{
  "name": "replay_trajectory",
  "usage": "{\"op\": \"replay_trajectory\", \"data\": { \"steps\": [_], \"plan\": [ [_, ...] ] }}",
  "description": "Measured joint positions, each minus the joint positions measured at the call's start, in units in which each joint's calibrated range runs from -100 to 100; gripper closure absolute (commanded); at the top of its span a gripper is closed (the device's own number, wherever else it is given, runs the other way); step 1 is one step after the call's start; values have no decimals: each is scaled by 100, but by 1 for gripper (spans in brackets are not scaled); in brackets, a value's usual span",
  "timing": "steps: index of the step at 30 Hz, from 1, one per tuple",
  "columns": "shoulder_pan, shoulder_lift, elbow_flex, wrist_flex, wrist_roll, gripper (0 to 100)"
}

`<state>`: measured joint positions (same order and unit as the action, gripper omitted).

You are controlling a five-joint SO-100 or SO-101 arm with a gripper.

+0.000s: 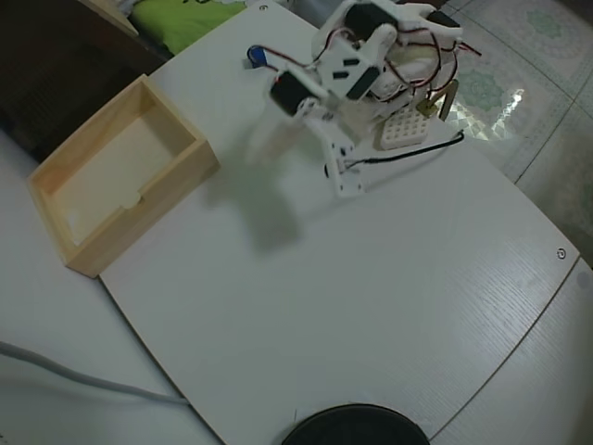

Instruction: Pick up the small blue cube and put it into the box

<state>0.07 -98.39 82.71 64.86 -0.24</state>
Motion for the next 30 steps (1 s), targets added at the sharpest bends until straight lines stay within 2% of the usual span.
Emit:
{"op": "replay_trajectory", "data": {
  "steps": [11,18,25,30],
  "plan": [
    [140,601,-1593,640,142,85],
    [450,2353,-3602,776,153,85],
    [914,4274,-6027,1416,153,85],
    [1489,5138,-7158,1996,153,85]
  ]
}}
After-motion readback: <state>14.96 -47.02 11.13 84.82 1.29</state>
